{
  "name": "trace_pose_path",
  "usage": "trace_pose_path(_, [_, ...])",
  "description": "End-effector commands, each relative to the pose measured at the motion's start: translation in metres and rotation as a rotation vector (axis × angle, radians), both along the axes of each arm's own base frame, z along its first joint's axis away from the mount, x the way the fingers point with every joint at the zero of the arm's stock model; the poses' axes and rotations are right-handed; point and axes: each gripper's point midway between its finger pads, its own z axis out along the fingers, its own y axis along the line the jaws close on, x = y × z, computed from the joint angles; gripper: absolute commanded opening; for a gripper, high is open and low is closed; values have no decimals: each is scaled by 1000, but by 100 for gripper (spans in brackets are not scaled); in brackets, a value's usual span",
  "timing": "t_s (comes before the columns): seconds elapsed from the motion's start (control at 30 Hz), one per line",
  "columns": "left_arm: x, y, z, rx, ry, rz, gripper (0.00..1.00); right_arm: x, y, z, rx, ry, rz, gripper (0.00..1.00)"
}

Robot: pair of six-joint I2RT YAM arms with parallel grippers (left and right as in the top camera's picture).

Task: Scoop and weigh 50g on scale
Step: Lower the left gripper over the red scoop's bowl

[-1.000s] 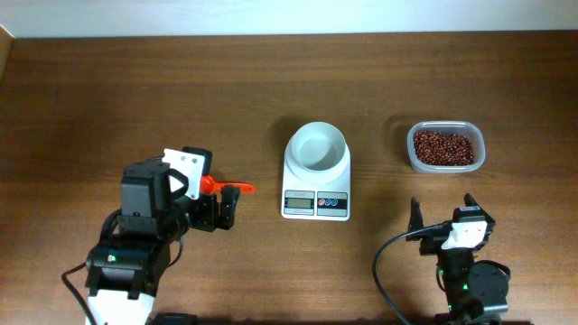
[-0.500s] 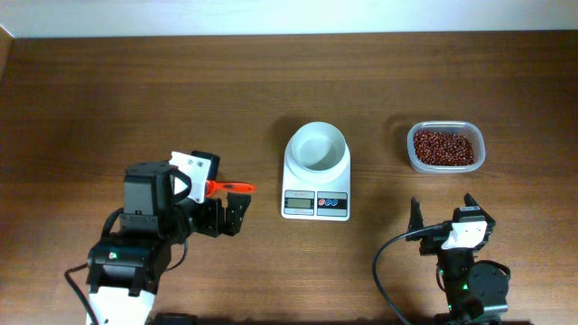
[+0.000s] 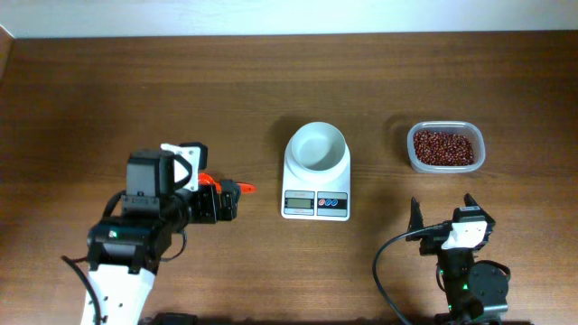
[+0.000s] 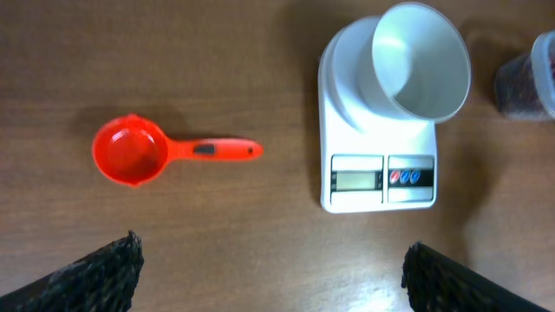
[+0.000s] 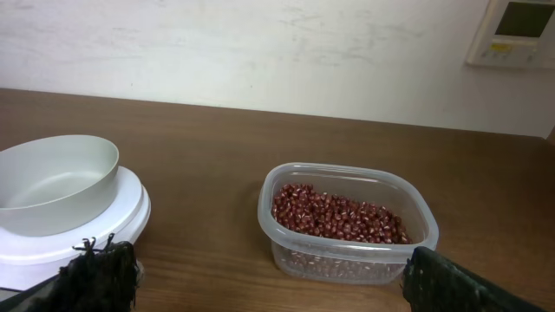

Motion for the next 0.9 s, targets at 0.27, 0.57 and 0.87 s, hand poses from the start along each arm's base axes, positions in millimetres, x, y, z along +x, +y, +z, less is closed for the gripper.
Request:
trace_pose_path(0.27, [8, 8, 17, 37, 28, 44, 99, 0, -1, -3, 4, -1, -5, 99])
trace_pose_path(0.57, [4, 8, 14, 32, 51, 54, 99, 0, -1, -3, 5, -1, -5, 99])
trace_pose_path(0.87, [9, 8, 18, 29, 27, 54, 99, 0, -1, -3, 4, -1, -5, 99])
